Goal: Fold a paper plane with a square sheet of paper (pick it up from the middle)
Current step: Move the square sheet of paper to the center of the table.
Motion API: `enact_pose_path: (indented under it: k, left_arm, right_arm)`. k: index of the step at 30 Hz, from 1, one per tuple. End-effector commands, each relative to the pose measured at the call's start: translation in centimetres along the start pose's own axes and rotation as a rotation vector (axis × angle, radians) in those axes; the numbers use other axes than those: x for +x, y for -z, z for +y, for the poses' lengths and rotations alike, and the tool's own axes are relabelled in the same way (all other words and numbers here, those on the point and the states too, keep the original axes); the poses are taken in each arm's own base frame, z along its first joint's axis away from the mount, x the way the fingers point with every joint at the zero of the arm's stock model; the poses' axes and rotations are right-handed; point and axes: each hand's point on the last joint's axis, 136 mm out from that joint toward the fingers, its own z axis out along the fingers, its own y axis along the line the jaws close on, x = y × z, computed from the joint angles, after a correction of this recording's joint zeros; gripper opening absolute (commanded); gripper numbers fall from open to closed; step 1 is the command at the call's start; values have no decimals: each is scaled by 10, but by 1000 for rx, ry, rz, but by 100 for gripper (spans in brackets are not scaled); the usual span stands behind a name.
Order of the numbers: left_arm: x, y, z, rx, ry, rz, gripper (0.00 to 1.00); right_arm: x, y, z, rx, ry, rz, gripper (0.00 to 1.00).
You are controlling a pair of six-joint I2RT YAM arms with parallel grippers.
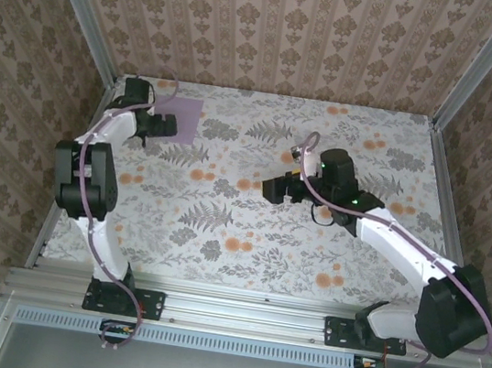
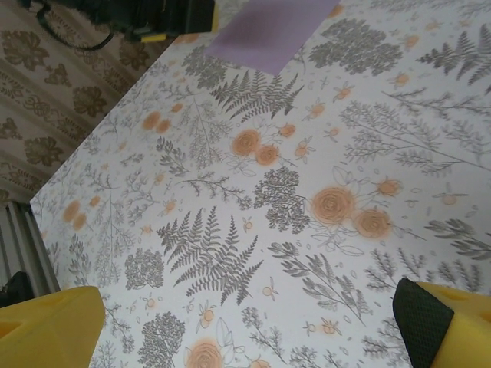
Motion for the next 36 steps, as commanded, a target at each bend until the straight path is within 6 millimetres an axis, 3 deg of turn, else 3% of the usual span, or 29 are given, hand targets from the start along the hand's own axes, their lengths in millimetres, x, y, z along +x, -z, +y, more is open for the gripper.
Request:
enact_pose_path:
  k: [1,10,16,36]
  left_arm:
    - [-20,-8,3,-30,-41,3,100]
    - [-32,-55,-12,2,-17,60,99]
    - [-23,-81,-23,19,-8,138,98]
    - [24,-98,-25,-9,-6,363,99]
  right_arm:
    - [-20,-14,10,-22,-4,-31,100]
    - [-23,-45,12,-28,-55,13,100]
    - [-25,-54,12,-28,-69,26,100]
    - [-22,-52,9,-8,-68,38,100]
